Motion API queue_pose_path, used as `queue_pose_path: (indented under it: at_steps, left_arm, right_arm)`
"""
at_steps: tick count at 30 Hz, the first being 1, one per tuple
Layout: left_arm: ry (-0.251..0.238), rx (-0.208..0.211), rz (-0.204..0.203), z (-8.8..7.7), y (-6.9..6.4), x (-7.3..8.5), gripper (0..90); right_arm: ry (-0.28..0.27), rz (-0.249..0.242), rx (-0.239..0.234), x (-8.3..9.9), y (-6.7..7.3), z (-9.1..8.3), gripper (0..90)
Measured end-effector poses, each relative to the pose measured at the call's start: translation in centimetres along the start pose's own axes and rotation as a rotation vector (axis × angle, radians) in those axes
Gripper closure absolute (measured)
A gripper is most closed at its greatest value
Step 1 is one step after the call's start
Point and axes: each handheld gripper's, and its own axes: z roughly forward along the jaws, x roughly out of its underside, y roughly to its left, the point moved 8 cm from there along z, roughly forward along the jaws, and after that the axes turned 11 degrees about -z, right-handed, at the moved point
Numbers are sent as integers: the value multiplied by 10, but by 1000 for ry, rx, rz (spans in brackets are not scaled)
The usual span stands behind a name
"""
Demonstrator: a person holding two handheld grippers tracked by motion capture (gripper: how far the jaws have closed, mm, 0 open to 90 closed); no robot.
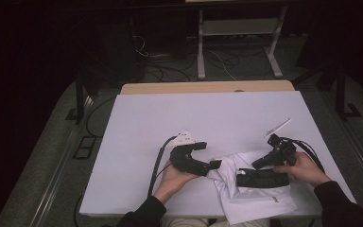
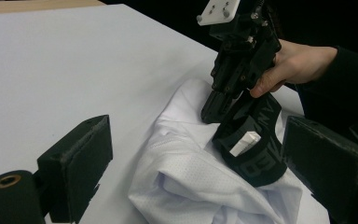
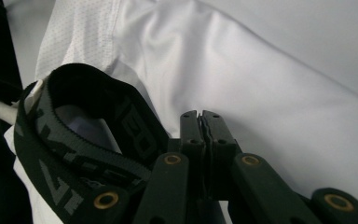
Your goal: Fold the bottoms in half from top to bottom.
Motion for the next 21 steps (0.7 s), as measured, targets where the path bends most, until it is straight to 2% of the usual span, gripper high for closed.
queue_pose_path:
  at_steps: [6,10,17,21]
  left_arm:
    - [-6,-2,-2,-1,1,-1,79]
    - [-7,-1,-5,-1,1,-1,79]
    - [-9,5,-9,0,0,0,78]
    - [-10,2,-9,0,1,-1,78]
  right_arm:
    - [13,-5,-80,3,11,1,869]
    - [-12,-27,-135,2,25,-3,867]
    - [-15,-72,-150,9,47,-5,858]
    - [-44,-98,-139,12,60,-11,854]
